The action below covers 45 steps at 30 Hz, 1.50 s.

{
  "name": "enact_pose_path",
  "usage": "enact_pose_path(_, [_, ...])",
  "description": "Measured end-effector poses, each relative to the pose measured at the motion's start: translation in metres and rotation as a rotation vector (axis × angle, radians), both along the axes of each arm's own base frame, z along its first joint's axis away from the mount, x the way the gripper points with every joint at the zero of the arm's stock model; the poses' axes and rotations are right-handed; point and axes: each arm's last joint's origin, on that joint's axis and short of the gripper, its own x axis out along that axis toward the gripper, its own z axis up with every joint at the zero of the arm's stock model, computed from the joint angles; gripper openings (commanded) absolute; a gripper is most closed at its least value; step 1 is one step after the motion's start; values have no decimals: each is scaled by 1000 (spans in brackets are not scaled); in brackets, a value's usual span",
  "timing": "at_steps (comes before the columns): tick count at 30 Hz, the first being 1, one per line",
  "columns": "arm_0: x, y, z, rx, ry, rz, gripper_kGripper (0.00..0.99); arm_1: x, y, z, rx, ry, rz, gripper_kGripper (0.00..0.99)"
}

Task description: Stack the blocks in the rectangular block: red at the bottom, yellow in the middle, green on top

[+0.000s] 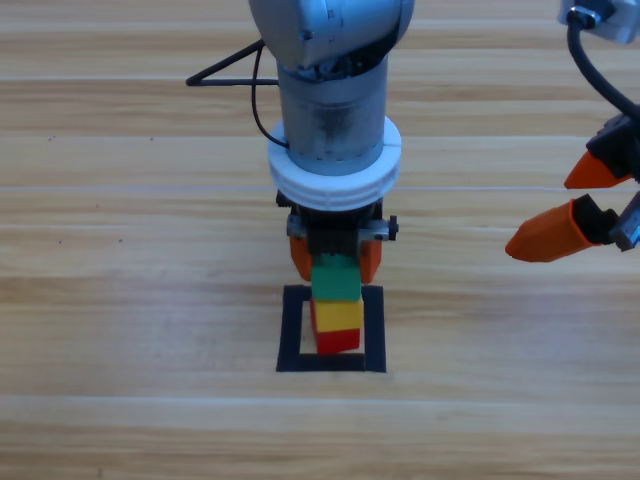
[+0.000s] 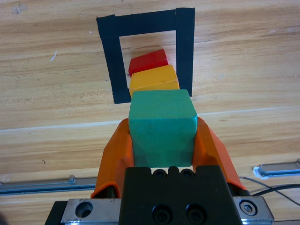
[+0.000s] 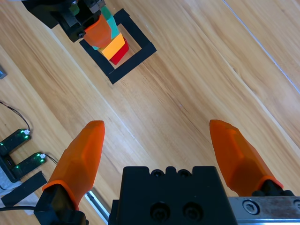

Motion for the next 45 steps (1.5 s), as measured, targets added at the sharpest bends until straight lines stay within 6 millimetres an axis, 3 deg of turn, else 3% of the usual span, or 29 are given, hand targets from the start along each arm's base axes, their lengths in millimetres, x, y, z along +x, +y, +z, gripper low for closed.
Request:
enact_pose_path(4, [0, 0, 0, 0, 0, 0, 0, 4, 4, -8, -20, 20, 0, 986])
enact_pose_path(19, [3, -3, -9, 14, 11, 0, 0, 4, 4, -8, -20, 21, 0, 986])
enact_pose_path(20, [3, -3, -9, 14, 11, 0, 225, 4, 4, -8, -20, 21, 0, 986])
enact_pose_path(22, [3, -3, -9, 14, 11, 0, 845, 4, 4, -8, -20, 21, 1, 986])
enact_pose_path(23, [3, -3, -9, 14, 11, 0, 974, 4, 4, -8, -20, 21, 1, 986])
enact_pose_path(39, [1, 1, -6, 30, -6, 1, 990, 4, 4, -8, -20, 22, 1, 986])
enact_pose_path(41, [-2, 5, 7, 16, -37, 2, 990, 4, 4, -8, -20, 21, 2, 985])
enact_pose_path(45, [-22, 30, 92, -108, -228, -32, 990, 4, 5, -8, -15, 24, 16, 985])
